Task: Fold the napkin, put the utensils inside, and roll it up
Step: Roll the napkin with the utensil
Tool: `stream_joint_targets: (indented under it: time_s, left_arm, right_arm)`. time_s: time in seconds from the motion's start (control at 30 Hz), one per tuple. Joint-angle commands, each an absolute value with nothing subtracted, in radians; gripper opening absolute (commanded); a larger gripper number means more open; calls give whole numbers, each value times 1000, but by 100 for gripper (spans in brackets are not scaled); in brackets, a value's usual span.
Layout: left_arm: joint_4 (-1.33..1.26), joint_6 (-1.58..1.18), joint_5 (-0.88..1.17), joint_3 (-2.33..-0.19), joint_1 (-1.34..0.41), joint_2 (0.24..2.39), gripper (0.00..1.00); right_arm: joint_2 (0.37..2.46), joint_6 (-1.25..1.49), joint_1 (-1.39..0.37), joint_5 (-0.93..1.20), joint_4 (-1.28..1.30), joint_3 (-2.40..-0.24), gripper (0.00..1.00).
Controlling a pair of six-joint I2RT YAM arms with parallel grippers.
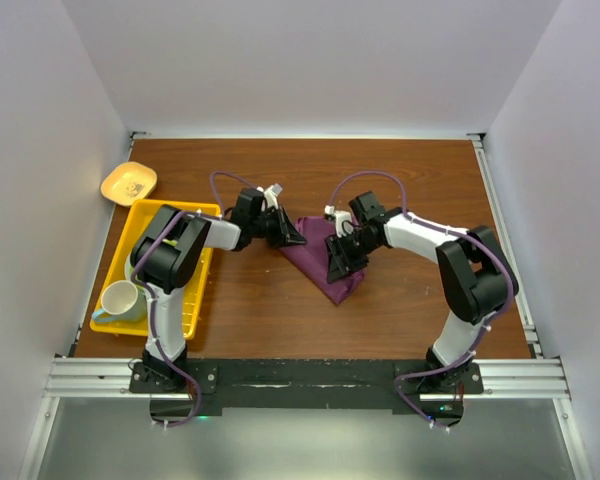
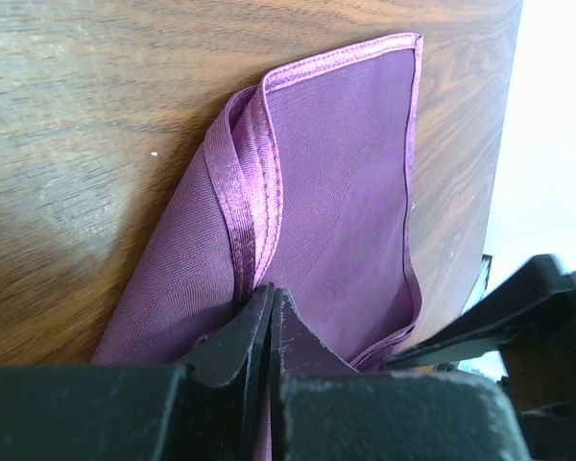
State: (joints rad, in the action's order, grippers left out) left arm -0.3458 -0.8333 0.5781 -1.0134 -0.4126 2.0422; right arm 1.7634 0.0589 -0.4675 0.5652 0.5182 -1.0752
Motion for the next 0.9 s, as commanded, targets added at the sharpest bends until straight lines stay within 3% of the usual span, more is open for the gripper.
stream_joint_targets:
  time_s: [0.0, 0.17, 0.2, 0.27, 0.3, 0.4, 0.43, 0.77, 0.87]
  left_arm:
    - [-235, -765, 522, -1017, -411, 2095, 5]
    - [-160, -753, 517, -1058, -411, 2105, 5]
    - [-144, -752, 515, -1066, -411, 2108, 5]
    - [-115, -753, 520, -1083, -411, 2115, 5]
    - [-109, -755, 528, -1086, -411, 2117, 5]
    - [-97, -764, 540, -1094, -411, 2121, 5]
    - [-92, -767, 546, -1097, -411, 2123, 5]
    - [-48, -764, 554, -1123, -410, 2131, 5]
    - [-44, -767, 555, -1123, -410, 2132, 5]
  right_arm:
    - [1718, 9, -476, 451, 525, -1017, 46]
    - [1632, -41, -564, 289, 566, -1074, 55]
    - [1623, -43, -584, 253, 575, -1087, 63]
    - [1621, -57, -632, 189, 586, -1127, 68]
    - [1627, -61, -647, 155, 594, -1141, 82]
    - [1678, -77, -696, 114, 610, -1198, 86]
    - [1707, -77, -706, 103, 624, -1245, 98]
    - [1881, -45, -865, -191, 565, -1341, 98]
    - [1896, -38, -882, -244, 529, -1327, 95]
